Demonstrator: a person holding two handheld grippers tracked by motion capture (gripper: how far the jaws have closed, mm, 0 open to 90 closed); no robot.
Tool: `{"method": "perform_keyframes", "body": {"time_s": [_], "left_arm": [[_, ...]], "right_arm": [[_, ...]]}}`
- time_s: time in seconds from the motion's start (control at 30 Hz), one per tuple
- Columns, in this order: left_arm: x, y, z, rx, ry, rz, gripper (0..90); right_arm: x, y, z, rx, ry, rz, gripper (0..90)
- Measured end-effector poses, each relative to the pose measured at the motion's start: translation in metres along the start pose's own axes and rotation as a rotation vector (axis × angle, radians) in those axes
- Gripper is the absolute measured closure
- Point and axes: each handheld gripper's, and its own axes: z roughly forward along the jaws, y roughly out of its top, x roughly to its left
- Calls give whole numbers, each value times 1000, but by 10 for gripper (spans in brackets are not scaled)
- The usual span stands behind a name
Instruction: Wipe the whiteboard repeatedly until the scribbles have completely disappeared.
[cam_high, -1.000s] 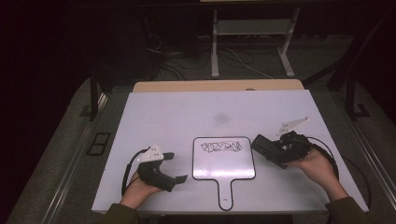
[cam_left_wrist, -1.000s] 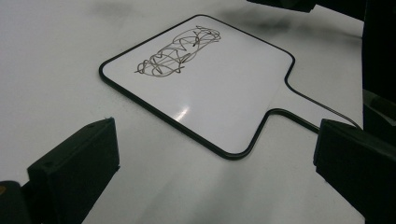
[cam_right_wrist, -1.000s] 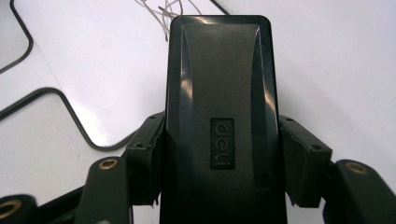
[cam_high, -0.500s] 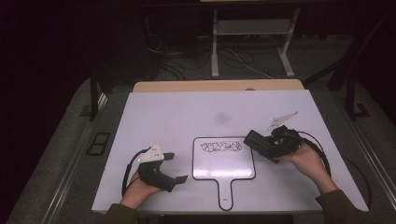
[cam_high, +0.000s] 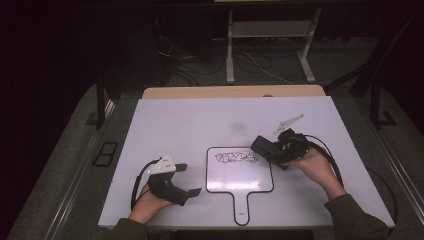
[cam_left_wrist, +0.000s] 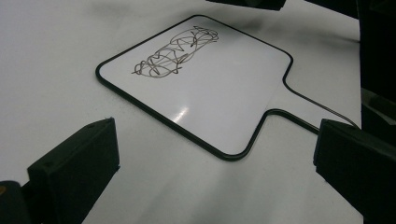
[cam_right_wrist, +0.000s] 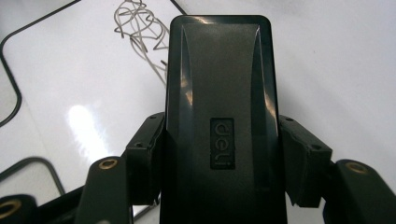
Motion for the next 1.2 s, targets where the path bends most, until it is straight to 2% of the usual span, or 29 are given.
{"method": "perform_keyframes", "body": {"time_s": [0.5,0.6,0.93,1.2], "left_arm": [[1,0,0,-5,0,-4,0],[1,0,0,-5,1,-3,0],[1,0,-1,-6,1,-4,0],[2,0,0,-4,1,-4,0]], "right_arm": [[3,18,27,11,0,-22,383],[4,20,36,28,-5,-25,383],[4,20,52,52,-13,-41,383],[4,20,55,65,-20,-58,383]]}}
